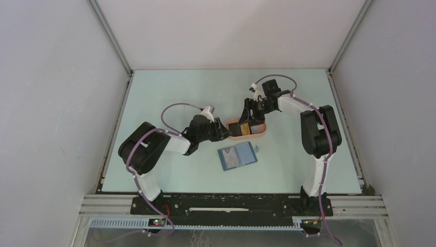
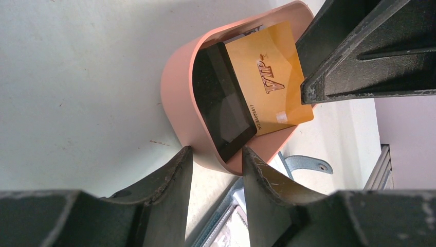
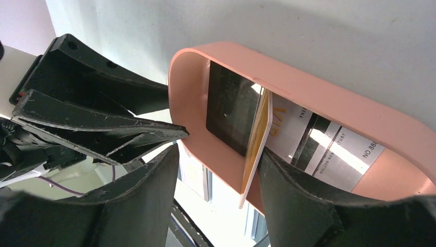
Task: Put the credit cards into the card holder
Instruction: Pick up the credit card from the storage box.
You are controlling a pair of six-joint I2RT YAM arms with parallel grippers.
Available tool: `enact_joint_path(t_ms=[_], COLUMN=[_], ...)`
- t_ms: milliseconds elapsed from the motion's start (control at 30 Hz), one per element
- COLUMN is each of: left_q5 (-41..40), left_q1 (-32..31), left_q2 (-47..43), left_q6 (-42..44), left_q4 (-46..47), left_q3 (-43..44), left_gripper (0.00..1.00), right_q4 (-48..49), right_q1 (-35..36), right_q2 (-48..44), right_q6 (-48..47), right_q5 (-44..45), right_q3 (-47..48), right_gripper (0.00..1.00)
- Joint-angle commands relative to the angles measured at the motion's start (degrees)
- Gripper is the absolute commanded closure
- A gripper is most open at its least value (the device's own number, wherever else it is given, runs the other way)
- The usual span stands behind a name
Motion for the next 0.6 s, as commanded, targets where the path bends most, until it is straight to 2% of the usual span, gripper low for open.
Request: enact_joint_path(t_ms=[0, 167, 567], left_q5=[0.5, 0.6, 0.8], left_q1=[-0.5, -0.6, -0.6], left_q2=[-0.4, -0.6, -0.9], left_q6=[-0.5, -0.5, -0.6], left_q4=[-0.5, -0.5, -0.4], left_q3=[2.6, 2.6, 2.3], left_gripper=[0.56, 0.56, 0.56], right_q4=[0.4, -0.5, -1.4], right_q1=[0.2, 0.2, 0.4], right_q2=[-2.6, -0.5, 3.5], right_q6=[1.4, 1.0, 1.3], right_q5=[-1.6, 1.6, -2.4], right_q3=[-0.4, -0.2, 1.0], right_gripper=[0.35, 0.40, 0.41])
